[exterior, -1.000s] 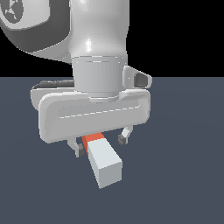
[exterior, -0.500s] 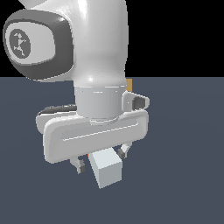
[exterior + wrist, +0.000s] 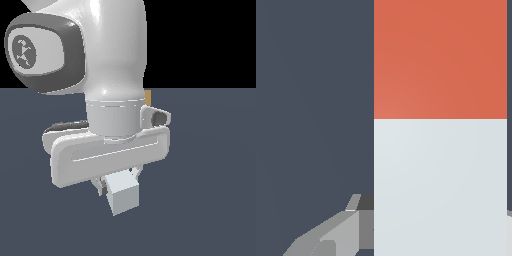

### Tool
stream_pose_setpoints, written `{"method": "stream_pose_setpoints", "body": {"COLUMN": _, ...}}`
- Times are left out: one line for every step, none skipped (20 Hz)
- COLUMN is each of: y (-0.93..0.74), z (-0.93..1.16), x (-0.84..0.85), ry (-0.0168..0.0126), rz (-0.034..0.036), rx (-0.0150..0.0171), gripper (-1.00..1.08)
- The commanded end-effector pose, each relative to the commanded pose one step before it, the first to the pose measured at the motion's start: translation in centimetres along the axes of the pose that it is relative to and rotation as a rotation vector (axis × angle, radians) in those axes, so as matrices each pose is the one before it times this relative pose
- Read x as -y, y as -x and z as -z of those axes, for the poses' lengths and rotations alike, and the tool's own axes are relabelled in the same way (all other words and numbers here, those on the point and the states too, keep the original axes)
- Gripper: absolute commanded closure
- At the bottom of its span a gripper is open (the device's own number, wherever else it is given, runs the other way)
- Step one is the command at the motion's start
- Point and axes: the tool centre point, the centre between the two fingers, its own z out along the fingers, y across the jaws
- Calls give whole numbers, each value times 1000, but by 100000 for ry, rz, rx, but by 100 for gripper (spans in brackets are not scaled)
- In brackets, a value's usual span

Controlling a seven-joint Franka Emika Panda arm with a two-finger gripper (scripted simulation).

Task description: Insert the peg into the horizontal hole in a box.

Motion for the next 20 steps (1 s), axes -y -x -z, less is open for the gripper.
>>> {"method": "stream_pose_setpoints", "body": {"y": 37, "z": -38, "x": 25, "ry": -27, "rz": -1, "rx": 38, "gripper": 108}}
{"method": "stream_pose_setpoints", "body": {"y": -34, "z": 30, "x": -23, "ry": 0, "rz": 0, "rx": 0, "gripper": 108}}
{"method": "stream_pose_setpoints", "body": {"y": -34, "z": 9, "x": -24, "ry": 0, "rz": 0, "rx": 0, "gripper": 108}}
{"method": "stream_pose_setpoints", "body": {"y": -74, "z": 28, "x": -52, "ry": 24, "rz": -58, "rx": -29, "gripper": 108}}
{"method": "stream_pose_setpoints", "body": {"y": -118, "z": 43, "x": -84, "ry": 3, "rz": -109, "rx": -3, "gripper": 108}}
{"method": "stream_pose_setpoints", "body": {"y": -172, "z": 60, "x": -122, "ry": 0, "rz": -138, "rx": 0, "gripper": 108}}
{"method": "stream_pose_setpoints", "body": {"y": -218, "z": 77, "x": -155, "ry": 0, "rz": -183, "rx": 0, "gripper": 108}}
{"method": "stream_pose_setpoints", "body": {"y": -269, "z": 94, "x": -192, "ry": 0, "rz": -218, "rx": 0, "gripper": 108}}
{"method": "stream_pose_setpoints", "body": {"y": -317, "z": 111, "x": -227, "ry": 0, "rz": -258, "rx": 0, "gripper": 108}}
{"method": "stream_pose_setpoints", "body": {"y": -369, "z": 129, "x": -264, "ry": 0, "rz": -293, "rx": 0, "gripper": 108}}
{"method": "stream_pose_setpoints", "body": {"y": -412, "z": 146, "x": -297, "ry": 0, "rz": -342, "rx": 0, "gripper": 108}}
{"method": "stream_pose_setpoints", "body": {"y": -462, "z": 163, "x": -334, "ry": 0, "rz": -378, "rx": 0, "gripper": 108}}
{"method": "stream_pose_setpoints", "body": {"y": -513, "z": 180, "x": -371, "ry": 0, "rz": -414, "rx": 0, "gripper": 108}}
{"method": "stream_pose_setpoints", "body": {"y": -559, "z": 198, "x": -406, "ry": 0, "rz": -458, "rx": 0, "gripper": 108}}
{"method": "stream_pose_setpoints", "body": {"y": -605, "z": 216, "x": -442, "ry": 0, "rz": -503, "rx": 0, "gripper": 108}}
{"method": "stream_pose_setpoints", "body": {"y": -659, "z": 233, "x": -482, "ry": 0, "rz": -535, "rx": 0, "gripper": 108}}
{"method": "stream_pose_setpoints", "body": {"y": -705, "z": 252, "x": -519, "ry": 0, "rz": -582, "rx": 1, "gripper": 108}}
{"method": "stream_pose_setpoints", "body": {"y": -753, "z": 269, "x": -557, "ry": -1, "rz": -618, "rx": 1, "gripper": 108}}
{"method": "stream_pose_setpoints", "body": {"y": -781, "z": 280, "x": -583, "ry": -1, "rz": -648, "rx": 1, "gripper": 108}}
{"method": "stream_pose_setpoints", "body": {"y": -799, "z": 287, "x": -601, "ry": -1, "rz": -659, "rx": 1, "gripper": 108}}
